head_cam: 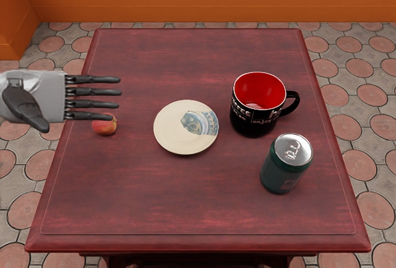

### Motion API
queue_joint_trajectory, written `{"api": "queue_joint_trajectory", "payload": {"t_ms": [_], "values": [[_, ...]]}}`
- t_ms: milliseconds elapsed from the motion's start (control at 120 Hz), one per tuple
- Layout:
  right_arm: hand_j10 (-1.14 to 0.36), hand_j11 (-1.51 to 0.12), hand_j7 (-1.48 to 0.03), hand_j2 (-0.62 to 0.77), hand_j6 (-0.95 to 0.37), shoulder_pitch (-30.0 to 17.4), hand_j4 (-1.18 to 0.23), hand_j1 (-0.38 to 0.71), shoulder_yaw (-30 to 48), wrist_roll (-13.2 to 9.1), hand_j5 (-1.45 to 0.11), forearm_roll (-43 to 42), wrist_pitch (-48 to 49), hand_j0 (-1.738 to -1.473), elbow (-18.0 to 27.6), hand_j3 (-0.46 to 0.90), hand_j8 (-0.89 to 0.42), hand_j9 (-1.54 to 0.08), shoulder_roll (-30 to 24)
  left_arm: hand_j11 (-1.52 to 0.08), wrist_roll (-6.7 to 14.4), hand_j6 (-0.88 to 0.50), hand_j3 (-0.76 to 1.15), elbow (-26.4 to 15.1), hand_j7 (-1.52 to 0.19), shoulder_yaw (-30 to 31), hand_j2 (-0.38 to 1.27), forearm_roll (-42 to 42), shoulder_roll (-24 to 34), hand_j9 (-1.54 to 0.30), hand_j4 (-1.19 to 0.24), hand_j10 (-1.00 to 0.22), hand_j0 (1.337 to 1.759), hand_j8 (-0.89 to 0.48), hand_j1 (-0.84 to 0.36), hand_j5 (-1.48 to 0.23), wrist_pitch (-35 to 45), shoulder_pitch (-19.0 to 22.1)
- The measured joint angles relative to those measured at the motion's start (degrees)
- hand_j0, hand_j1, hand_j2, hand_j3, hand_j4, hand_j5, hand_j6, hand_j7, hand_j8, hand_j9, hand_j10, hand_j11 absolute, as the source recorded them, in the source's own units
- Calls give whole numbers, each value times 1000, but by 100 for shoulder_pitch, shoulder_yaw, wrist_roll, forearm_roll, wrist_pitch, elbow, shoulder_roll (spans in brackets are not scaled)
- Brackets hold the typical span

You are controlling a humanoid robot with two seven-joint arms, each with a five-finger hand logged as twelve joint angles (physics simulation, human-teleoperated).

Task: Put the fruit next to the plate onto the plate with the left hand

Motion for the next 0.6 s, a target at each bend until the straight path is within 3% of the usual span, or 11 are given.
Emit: {"api": "queue_joint_trajectory", "payload": {"t_ms": [225, 308, 375, 475, 600], "values": [[0, 0, 0, 0, 0, 0, 0, -349, -7, 0, 0, -7, -1, -1658, 0, 0, 0, 0, 0, -19, 0, -9, 2, -50, -18, 22, 2, -14, 14, -19, -10, -11, 1658, -10, 331, -18, -1, -10], [0, 0, 0, 0, 0, 0, 0, -349, -9, 0, 0, -7, 0, -1658, 0, 0, 0, 0, 0, -19, 0, -9, 1, -128, -18, -5, 1, 0, 367, -18, -9, -11, 1658, -9, 331, -18, -1, -45], [0, 0, 0, 0, 0, 0, 0, -349, -9, 0, 0, -8, 0, -1658, 0, 0, 0, 0, 0, -19, 0, -8, 1, -173, -18, -22, 1, 38, 366, -18, -9, -11, 1658, -9, 331, -18, -2, -301], [0, 0, 0, 0, 0, 0, 0, -349, -7, 0, 0, -8, 0, -1658, -2, 0, 0, 0, 0, -18, 0, -9, 1, -205, -18, -41, 1, 873, 27, -18, -10, -11, 1658, -10, 331, -18, -1, -844], [0, 0, 0, 0, 0, 0, 0, -349, -2, 0, 0, -8, 0, -1658, -7, 0, 0, 0, 0, -19, 0, -12, 0, -276, -19, -248, 2, 2773, -217, -19, -12, -13, 1658, -13, 331, -19, 45, -899]]}}
